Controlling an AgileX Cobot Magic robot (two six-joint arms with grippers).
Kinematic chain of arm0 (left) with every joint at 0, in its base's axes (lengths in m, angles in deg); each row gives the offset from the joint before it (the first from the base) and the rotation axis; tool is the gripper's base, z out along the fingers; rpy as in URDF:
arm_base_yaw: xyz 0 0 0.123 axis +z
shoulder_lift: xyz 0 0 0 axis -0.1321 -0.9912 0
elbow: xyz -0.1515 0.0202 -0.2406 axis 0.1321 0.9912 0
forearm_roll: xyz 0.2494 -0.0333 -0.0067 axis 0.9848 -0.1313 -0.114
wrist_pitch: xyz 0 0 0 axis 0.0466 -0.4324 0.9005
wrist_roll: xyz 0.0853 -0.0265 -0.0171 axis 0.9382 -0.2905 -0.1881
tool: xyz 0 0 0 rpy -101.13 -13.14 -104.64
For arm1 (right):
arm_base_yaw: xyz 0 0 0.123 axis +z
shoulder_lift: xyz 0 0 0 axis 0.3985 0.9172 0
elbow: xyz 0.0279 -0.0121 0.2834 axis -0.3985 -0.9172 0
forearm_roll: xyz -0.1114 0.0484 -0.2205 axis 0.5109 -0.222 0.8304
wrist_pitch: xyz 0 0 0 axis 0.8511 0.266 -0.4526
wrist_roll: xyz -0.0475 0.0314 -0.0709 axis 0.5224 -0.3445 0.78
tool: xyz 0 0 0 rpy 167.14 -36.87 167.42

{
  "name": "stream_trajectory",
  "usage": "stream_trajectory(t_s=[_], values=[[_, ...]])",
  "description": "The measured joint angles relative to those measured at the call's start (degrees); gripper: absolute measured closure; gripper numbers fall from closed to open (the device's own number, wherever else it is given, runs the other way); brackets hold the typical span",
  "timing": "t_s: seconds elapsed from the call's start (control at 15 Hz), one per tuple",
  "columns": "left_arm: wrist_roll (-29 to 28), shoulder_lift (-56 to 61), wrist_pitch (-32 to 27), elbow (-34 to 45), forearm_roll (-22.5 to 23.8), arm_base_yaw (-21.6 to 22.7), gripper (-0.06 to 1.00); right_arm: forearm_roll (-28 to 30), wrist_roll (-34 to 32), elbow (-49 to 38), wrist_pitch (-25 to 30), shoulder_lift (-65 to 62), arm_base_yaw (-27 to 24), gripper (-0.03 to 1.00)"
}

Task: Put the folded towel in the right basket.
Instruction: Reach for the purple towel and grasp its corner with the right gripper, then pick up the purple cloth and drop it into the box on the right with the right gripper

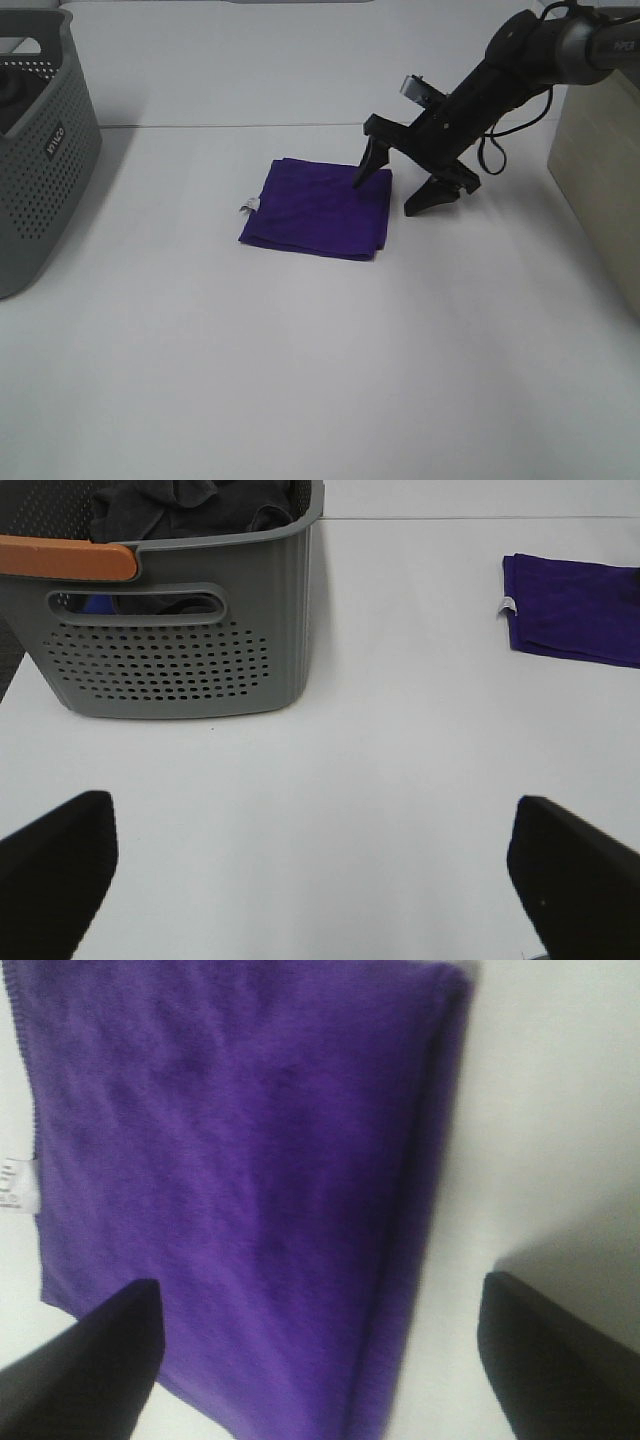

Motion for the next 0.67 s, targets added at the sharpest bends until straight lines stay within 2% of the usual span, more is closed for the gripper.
stream_trajectory(t_s=[0.13,0.2,0.27,0.33,0.4,0.47,0.67], values=[[0.00,0.00,0.00,0.00,0.00,0.00,-0.05,-2.23,-1.03,0.17,-2.98,1.26,4.30,0.20],[0.00,0.00,0.00,0.00,0.00,0.00,-0.05,-2.81,-1.03,0.17,-5.39,1.89,6.99,0.27],[0.00,0.00,0.00,0.00,0.00,0.00,-0.05,-3.21,-1.09,0.17,-8.48,2.46,9.17,0.41],[0.00,0.00,0.00,0.00,0.00,0.00,-0.05,-3.27,-1.09,0.17,-11.46,3.04,11.17,0.60],[0.00,0.00,0.00,0.00,0.00,0.00,-0.05,-3.27,-0.92,0.17,-14.21,3.44,12.95,0.88],[0.00,0.00,0.00,0.00,0.00,0.00,-0.05,-3.27,-0.92,0.17,-15.01,3.55,13.46,0.93],[0.00,0.00,0.00,0.00,0.00,0.00,-0.05,-3.38,-0.92,0.17,-15.07,3.38,13.52,0.93]])
